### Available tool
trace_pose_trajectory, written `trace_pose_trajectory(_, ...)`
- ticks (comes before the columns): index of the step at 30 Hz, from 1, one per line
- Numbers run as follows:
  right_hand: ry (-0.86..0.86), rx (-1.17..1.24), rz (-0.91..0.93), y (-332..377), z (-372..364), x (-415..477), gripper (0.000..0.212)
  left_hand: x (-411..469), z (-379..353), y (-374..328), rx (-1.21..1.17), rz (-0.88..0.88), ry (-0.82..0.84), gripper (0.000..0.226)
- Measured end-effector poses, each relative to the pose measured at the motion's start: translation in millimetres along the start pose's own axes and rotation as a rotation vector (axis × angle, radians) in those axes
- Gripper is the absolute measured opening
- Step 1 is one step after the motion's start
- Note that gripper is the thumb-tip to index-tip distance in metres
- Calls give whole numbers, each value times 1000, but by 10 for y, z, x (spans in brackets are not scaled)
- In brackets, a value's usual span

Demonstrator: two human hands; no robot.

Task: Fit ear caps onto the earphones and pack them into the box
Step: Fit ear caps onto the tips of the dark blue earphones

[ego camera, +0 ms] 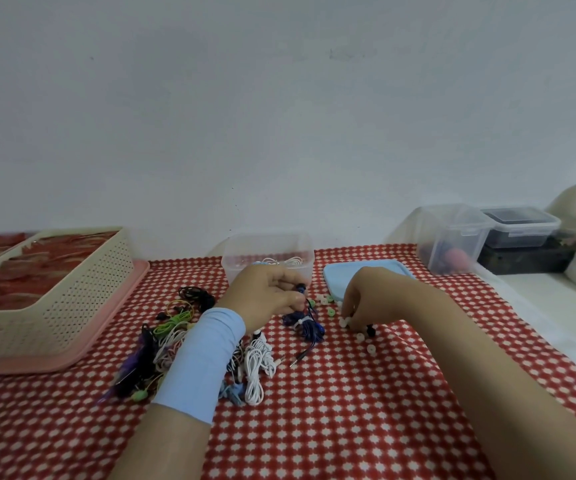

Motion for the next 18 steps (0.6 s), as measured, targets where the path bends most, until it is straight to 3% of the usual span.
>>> trace_pose_trajectory(11,-40,158,144,200,78,-84,23,-24,118,14,632,-14,22,43)
trace_pose_trajectory(14,-32,217,195,261,52,-85,27,-55,120,-147,721,-77,-5,28)
trace_pose_trajectory(18,-46,244,205,264,55,-85,21,-117,-116,-212,720,-8,150,13)
Point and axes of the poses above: each hand's wrist, its own x-axis towards the middle knuckle, its own z-axis out of the back of the hand, y = z × x, the point moved 6 cm from there along x, towards the middle knuckle, and after that the axes turned 1 degree about x, right-handed, at the moved point
